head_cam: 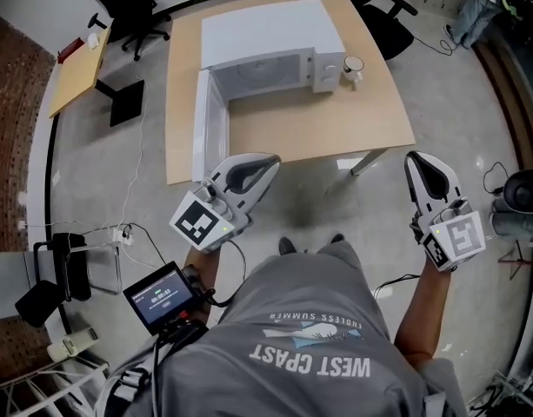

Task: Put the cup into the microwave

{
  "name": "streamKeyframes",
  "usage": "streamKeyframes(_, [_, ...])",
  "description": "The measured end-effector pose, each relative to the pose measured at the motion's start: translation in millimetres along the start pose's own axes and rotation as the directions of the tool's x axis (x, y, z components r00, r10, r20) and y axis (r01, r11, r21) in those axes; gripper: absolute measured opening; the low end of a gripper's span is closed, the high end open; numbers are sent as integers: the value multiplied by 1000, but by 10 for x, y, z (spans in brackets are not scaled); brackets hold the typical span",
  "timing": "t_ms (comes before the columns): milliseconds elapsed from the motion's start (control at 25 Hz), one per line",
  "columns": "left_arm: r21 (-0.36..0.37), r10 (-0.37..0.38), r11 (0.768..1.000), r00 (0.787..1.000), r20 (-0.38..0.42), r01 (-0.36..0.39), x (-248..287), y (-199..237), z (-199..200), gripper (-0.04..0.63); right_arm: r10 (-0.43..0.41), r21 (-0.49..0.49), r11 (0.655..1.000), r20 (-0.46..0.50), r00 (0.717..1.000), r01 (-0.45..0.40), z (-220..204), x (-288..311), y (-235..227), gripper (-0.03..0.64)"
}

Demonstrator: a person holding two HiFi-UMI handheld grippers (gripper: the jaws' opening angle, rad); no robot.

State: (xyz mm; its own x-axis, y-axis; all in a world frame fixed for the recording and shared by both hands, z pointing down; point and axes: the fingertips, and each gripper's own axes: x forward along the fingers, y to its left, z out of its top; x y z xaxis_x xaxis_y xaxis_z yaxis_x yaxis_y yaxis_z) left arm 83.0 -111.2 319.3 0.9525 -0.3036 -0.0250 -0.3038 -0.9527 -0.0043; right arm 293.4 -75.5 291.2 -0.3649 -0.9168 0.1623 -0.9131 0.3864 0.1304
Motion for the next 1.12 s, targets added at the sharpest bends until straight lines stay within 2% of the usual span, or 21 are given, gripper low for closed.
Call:
streamKeyframes(320, [-24,110,994,994,-26,-111,0,612,-160,20,-2,48,999,-52,999,4,-312,918,-603,20])
streamKeyframes(480, [-18,186,982,982,-37,-187,113,940,-187,20,-1,84,996,-103,995,9,-660,1483,-1081,20])
streamKeyframes(720, [-13,270,962,960,-74,-271,434,1289,-192,21,55,150,988,-222,973,-21,-1303,2280,-1685,25])
streamKeyframes(880, [-13,316,948,944,-90,-318,664,1480,-271,21,88,195,981,-329,940,-23,-1848,2761,-2023,135])
streamKeyframes(1040, [-38,354,932,929,-105,-359,843,1563,-358,20,86,203,979,-460,884,11,-2478,3138,-2289,141])
streamKeyframes(1120, [-45,399,911,904,-157,-410,907,1568,-458,20,121,229,974,-508,853,-2,-2824,3342,-2363,144])
